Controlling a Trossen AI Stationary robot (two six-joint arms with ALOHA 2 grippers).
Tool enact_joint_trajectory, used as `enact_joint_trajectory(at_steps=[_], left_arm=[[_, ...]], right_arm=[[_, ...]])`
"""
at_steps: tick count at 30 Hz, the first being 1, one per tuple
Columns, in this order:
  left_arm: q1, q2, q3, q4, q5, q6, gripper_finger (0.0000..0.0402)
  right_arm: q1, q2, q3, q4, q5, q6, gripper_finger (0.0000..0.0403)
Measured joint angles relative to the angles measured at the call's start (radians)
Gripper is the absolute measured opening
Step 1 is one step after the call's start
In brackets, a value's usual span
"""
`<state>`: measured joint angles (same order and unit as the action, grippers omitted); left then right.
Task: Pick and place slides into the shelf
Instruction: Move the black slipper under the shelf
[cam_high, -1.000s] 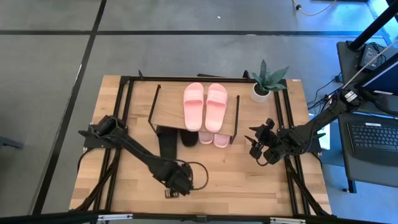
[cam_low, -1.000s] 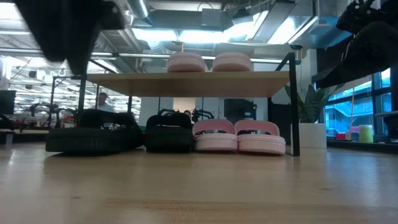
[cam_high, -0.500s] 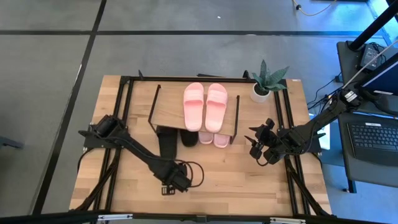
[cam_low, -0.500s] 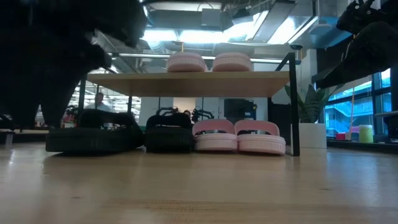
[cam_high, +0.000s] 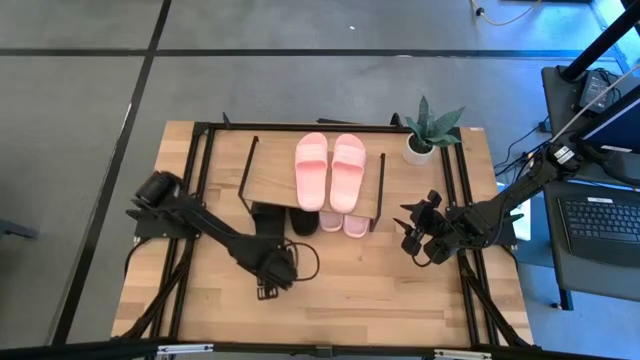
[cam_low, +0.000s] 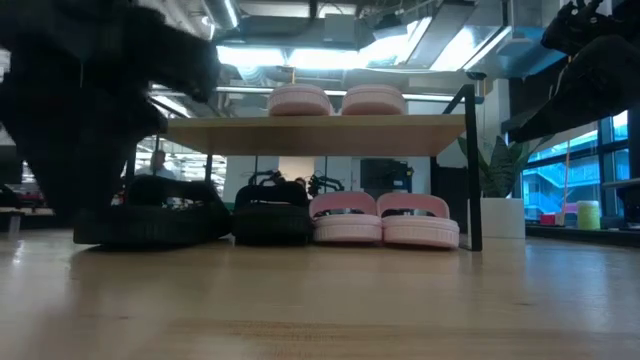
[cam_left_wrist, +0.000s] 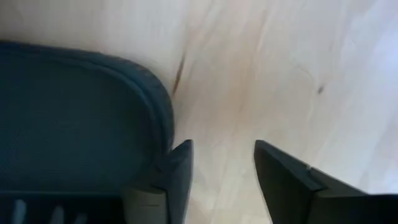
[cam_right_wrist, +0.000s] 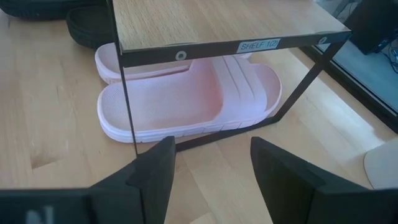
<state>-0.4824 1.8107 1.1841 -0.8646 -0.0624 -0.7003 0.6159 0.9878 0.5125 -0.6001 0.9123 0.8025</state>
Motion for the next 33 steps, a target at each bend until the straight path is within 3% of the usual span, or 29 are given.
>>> enact_joint_trajectory(at_steps=[8, 15, 33], left_arm=[[-0.031, -0.168, -0.120, 0.128, 0.005, 0.018, 0.0161], [-0.046, -0.277, -0.275, 0.427, 0.020, 0.062, 0.0161], [-0.053, -0.246, -0.305, 0.410, -0.014, 0.060, 0.0161]], right_arm=[[0.000, 0.000, 0.000, -0.005, 0.001, 0.000, 0.0210], [0.000, 0.000, 0.000, -0.004, 0.002, 0.000, 0.0210], [0.000, 0.000, -0.001, 0.006, 0.002, 0.000, 0.0210]])
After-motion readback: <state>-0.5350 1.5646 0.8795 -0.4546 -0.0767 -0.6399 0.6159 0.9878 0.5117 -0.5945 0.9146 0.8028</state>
